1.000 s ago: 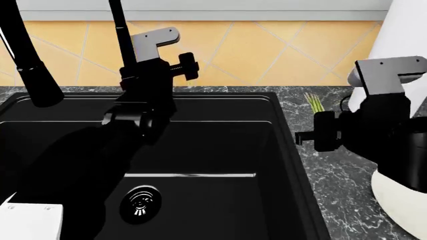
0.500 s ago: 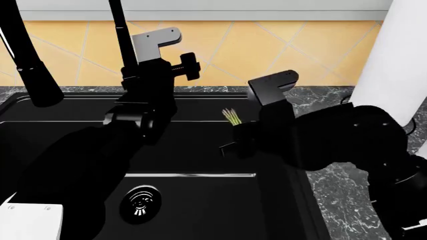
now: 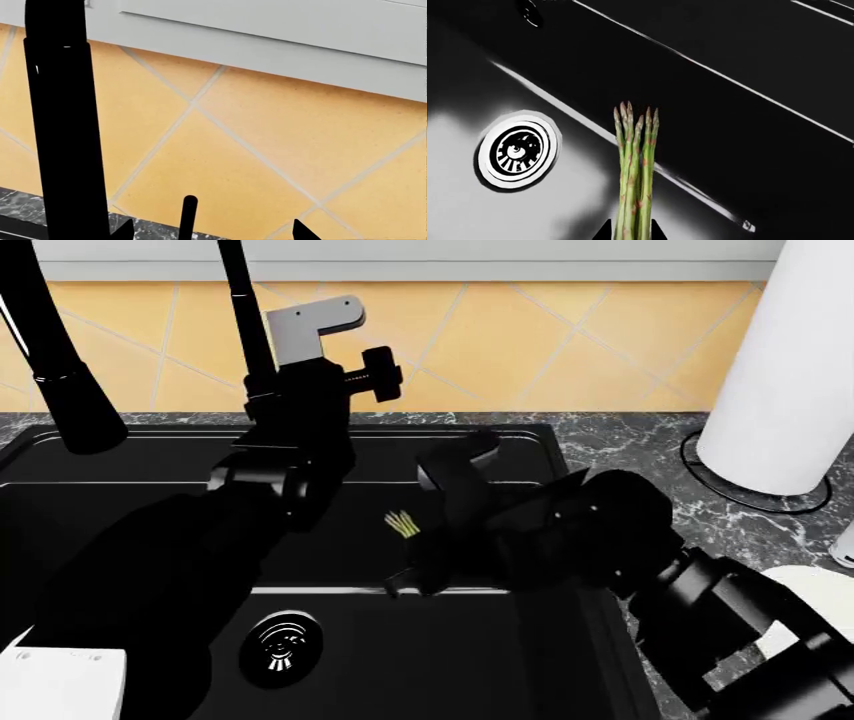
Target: Pick the asparagus from the counter and place it in the sink. Then turn on the sink faucet.
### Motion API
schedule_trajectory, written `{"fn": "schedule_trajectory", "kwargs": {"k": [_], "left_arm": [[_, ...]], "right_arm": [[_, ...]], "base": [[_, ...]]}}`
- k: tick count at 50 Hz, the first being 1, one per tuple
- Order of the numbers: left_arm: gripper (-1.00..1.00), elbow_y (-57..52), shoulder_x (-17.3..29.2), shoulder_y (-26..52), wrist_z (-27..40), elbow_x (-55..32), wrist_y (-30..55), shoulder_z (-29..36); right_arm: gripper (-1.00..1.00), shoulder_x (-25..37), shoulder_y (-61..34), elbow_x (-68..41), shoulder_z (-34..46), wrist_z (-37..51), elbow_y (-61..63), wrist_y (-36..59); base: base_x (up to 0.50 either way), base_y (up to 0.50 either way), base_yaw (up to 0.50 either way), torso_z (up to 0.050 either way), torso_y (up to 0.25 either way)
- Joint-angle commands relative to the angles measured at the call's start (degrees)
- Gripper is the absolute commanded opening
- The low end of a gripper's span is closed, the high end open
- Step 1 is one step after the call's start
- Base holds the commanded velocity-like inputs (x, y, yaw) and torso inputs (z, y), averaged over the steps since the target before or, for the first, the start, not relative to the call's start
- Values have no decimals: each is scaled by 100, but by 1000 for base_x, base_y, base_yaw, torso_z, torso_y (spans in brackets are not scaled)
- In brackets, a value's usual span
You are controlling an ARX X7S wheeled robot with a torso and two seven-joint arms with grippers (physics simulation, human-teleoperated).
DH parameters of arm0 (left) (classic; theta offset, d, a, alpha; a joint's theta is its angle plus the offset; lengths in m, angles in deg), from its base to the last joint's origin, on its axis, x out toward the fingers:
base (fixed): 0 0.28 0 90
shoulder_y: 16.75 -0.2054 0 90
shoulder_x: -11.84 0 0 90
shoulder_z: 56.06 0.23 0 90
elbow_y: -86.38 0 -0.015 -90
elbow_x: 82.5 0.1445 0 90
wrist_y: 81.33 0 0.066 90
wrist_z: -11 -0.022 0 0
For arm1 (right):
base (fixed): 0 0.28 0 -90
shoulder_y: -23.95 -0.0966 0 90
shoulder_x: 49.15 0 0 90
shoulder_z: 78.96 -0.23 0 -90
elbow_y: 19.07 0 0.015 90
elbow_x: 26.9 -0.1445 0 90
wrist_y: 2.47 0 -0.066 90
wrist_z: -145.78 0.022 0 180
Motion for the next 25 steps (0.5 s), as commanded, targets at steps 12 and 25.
{"fn": "schedule_trajectory", "kwargs": {"k": [12,25], "left_arm": [[100,13,0,-15,-18,8,5,-11],[100,15,0,-41,-33,20,-5,-2]], "right_arm": [[-100,-718,216,826,981,-1128,-868,-226],[-100,-775,370,908,1306,-1317,-861,-119]], "base": [[0,0,0,0,0],[0,0,0,0,0]]}}
